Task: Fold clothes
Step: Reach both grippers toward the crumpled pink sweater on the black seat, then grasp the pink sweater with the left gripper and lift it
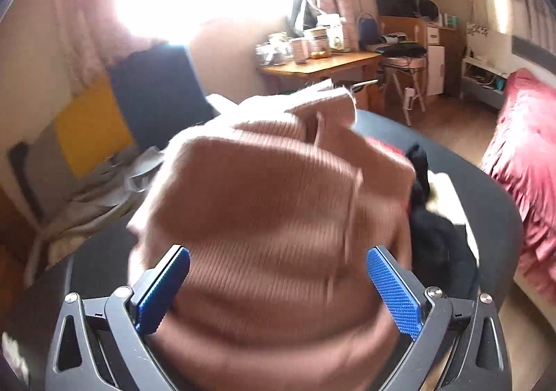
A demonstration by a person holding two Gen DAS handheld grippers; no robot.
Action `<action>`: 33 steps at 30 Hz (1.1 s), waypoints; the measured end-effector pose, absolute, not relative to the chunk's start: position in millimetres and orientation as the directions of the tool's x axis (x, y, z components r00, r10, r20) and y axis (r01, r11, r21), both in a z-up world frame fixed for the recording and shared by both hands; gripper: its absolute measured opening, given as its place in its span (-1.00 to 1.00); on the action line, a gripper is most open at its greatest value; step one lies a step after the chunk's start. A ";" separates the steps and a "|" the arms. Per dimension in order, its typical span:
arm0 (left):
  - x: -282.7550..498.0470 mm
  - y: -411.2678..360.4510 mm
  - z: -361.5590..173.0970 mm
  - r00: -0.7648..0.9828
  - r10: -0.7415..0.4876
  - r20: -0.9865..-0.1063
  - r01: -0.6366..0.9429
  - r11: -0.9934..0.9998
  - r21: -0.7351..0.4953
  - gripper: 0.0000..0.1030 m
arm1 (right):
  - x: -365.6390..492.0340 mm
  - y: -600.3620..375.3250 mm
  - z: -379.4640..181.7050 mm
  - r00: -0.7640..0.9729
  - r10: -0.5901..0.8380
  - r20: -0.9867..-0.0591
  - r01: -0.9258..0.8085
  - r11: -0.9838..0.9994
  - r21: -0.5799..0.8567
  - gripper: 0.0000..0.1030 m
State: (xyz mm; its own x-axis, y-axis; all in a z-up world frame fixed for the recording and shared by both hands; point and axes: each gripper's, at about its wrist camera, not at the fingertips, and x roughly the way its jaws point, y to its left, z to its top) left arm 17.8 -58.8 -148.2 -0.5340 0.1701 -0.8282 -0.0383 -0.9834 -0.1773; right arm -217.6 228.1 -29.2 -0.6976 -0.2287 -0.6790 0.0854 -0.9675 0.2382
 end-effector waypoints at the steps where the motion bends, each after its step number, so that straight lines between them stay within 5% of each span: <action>1: 14.8 -59.5 -146.2 -0.534 0.173 -0.828 -0.044 -0.983 -0.177 0.40 | -229.8 228.2 -31.5 -0.681 -0.240 -0.692 0.064 -0.961 0.270 1.00; 5: 12.9 -54.7 -144.5 -0.541 0.153 -0.827 -0.057 -0.988 -0.145 0.46 | -233.8 208.4 -32.1 -0.668 -0.315 -0.674 0.111 -0.938 0.328 0.78; 9: 10.3 -57.9 -142.2 -0.533 0.164 -0.830 -0.046 -0.985 -0.165 0.46 | -197.1 166.4 -36.4 -0.569 -0.491 -0.659 0.372 -0.869 0.326 0.89; 13: -12.5 -74.7 -128.4 -0.501 0.247 -0.829 0.008 -0.957 -0.290 0.38 | -159.6 159.6 -52.6 -0.495 -0.580 -0.647 0.435 -0.810 0.393 0.89; 25: -140.6 -31.1 -42.8 -0.586 0.310 -0.749 -0.113 -0.946 -0.303 0.36 | -91.8 199.5 -89.2 -0.499 -0.509 -0.701 0.417 -0.851 0.321 0.91; 33: -208.5 5.3 -38.6 -0.557 0.399 -0.728 -0.143 -0.910 -0.389 0.36 | -103.6 186.3 -94.3 -0.501 -0.470 -0.726 0.470 -0.853 0.228 0.93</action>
